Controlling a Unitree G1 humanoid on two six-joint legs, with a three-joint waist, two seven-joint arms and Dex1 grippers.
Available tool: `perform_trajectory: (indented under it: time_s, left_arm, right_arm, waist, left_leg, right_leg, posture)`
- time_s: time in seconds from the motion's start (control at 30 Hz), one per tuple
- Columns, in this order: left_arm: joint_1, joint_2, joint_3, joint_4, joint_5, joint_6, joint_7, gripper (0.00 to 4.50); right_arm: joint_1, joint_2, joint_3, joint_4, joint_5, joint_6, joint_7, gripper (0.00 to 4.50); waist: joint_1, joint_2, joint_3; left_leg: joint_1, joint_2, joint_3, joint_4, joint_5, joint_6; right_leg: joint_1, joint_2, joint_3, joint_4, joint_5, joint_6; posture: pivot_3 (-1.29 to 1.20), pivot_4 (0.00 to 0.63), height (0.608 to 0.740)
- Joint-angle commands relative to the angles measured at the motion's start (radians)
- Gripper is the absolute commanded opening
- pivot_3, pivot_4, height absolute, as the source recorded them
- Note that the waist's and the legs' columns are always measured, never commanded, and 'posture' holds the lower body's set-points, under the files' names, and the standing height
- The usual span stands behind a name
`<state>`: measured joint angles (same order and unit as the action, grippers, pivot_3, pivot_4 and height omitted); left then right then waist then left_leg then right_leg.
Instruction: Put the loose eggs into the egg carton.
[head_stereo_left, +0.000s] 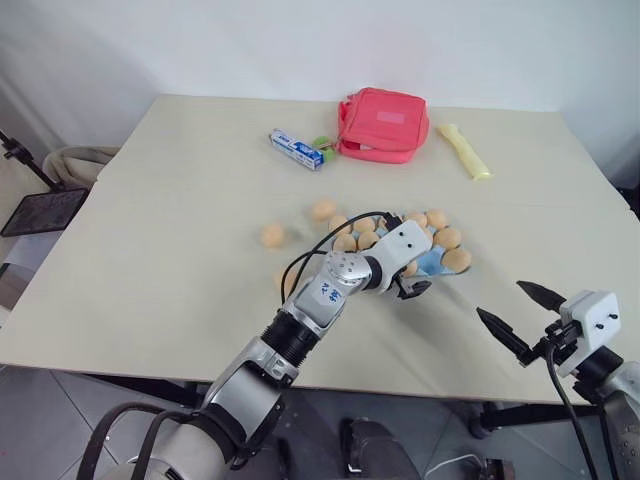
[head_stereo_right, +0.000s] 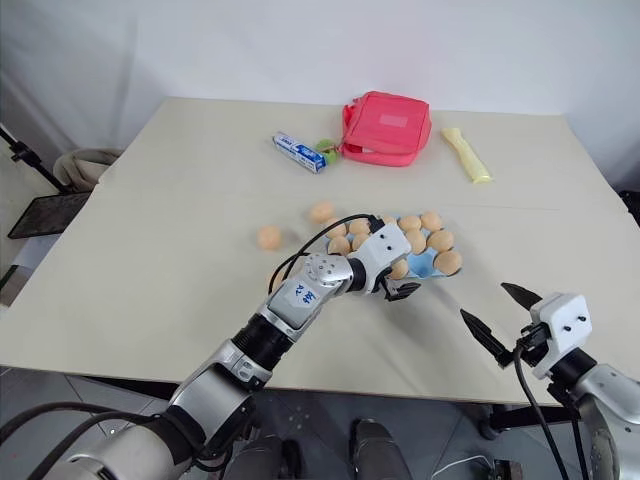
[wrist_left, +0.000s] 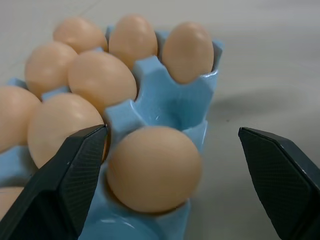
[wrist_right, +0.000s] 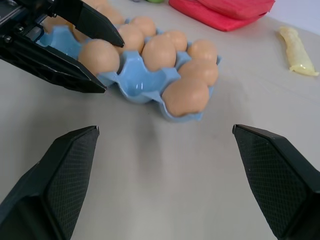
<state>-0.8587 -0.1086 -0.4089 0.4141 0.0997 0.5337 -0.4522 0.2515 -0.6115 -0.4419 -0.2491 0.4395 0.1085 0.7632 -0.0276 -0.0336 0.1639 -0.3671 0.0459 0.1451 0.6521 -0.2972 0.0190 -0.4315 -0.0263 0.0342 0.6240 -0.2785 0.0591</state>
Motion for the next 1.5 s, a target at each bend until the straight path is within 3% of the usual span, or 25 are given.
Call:
perform_trajectory:
  time_s: [0.03,0.33,0.53,1.1,1.5]
  left_arm:
    - [-0.041,-0.071,-0.012,0.001,-0.001,0.015,0.009,4.48]
    - [-0.063,-0.087,-0.013,0.036,-0.009,0.014,0.014,4.48]
    - [-0.047,-0.08,-0.01,-0.016,-0.025,0.029,0.007,2.69]
    - [-0.008,-0.043,0.027,-0.138,-0.058,0.023,0.004,2.69]
    - [-0.13,-0.138,0.066,0.097,-0.111,-0.098,0.028,2.69]
  right_arm:
    - [0.017,0.001,-0.045,-0.046,0.011,-0.017,-0.016,4.5]
    - [0.05,0.004,-0.055,-0.067,0.016,-0.015,-0.038,4.5]
    - [0.059,0.006,-0.06,-0.065,0.015,-0.015,-0.042,4.5]
    - [0.04,0.002,-0.047,-0.05,0.006,-0.011,-0.041,4.5]
    - [0.044,0.001,-0.056,-0.052,0.005,-0.012,-0.042,4.5]
  waist:
    - [0.0,0.0,0.0]
    - [0.0,0.0,0.0]
    - [0.001,0.0,0.0]
    - [0.001,0.0,0.0]
    - [0.002,0.0,0.0]
  left_leg:
    - [0.0,0.0,0.0,0.0,0.0,0.0]
    - [0.0,0.0,0.0,0.0,0.0,0.0]
    - [0.0,0.0,0.0,-0.001,0.0,0.0]
    - [0.0,0.0,0.0,-0.002,-0.001,-0.001]
    - [-0.001,0.0,0.0,-0.002,-0.001,-0.001]
  right_leg:
    - [0.0,0.0,0.0,0.0,0.0,0.0]
    - [0.001,0.0,0.0,-0.002,0.0,0.0]
    - [0.001,0.0,0.0,-0.002,0.0,0.0]
    - [0.0,0.0,0.0,-0.003,0.0,0.0]
    - [-0.001,0.0,0.0,-0.003,0.0,0.0]
  posture:
    - [0.0,0.15,0.74]
    - [0.0,0.15,0.74]
    - [0.0,0.15,0.74]
    - [0.0,0.15,0.74]
    - [0.0,0.15,0.74]
